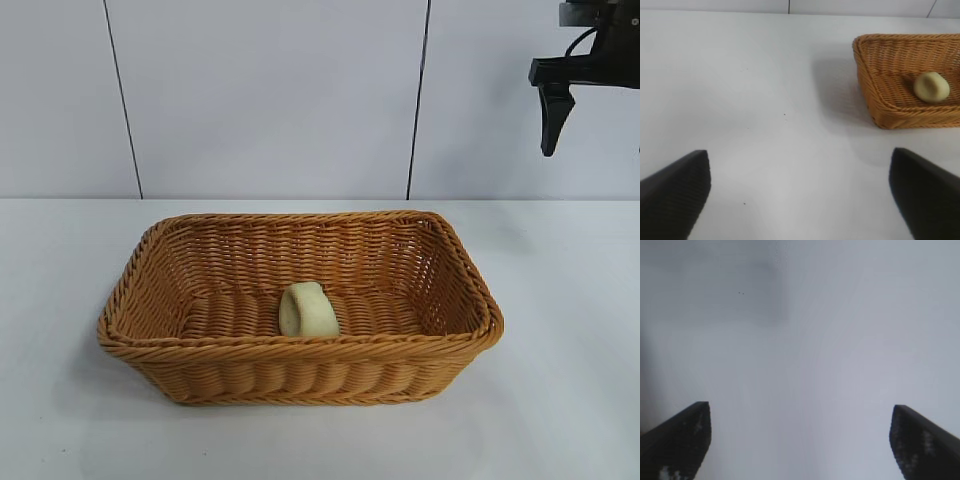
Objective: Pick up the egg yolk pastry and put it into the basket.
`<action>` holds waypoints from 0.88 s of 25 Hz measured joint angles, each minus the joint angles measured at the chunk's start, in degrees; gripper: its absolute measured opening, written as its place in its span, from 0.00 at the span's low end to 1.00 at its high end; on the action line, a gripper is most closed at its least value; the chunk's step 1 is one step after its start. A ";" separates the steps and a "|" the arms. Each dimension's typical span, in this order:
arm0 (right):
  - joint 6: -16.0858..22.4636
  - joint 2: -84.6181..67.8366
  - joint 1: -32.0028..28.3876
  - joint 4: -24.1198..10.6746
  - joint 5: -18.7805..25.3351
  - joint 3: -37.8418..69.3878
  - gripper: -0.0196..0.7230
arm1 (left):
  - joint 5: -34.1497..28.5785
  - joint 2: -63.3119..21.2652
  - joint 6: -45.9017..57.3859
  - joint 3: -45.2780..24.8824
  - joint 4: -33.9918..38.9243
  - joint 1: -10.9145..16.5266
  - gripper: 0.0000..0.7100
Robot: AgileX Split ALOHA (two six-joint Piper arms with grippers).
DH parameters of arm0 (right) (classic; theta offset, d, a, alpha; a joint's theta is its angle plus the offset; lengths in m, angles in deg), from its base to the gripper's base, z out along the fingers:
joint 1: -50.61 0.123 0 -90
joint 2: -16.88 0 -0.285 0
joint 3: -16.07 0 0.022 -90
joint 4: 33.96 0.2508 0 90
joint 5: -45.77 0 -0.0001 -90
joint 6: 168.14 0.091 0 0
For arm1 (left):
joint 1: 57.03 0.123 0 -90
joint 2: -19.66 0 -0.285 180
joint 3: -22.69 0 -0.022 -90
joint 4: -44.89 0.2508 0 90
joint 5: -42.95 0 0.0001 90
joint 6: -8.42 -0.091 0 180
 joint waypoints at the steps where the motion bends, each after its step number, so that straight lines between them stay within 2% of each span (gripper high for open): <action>1: -0.06 -1.05 0.06 0.14 0.00 1.68 0.96 | 0.00 0.00 0.00 0.00 0.00 0.00 0.98; 8: -1.46 -13.76 0.82 1.41 0.00 21.34 0.96 | 0.00 0.00 0.00 0.00 0.00 0.00 0.98; 17: -3.95 -40.83 0.99 2.46 -0.13 52.03 0.96 | 0.00 0.00 0.00 0.00 0.05 0.00 0.98; 22: -5.07 -55.62 0.99 2.46 -3.93 64.85 0.96 | 0.00 0.00 0.00 0.00 0.05 0.00 0.98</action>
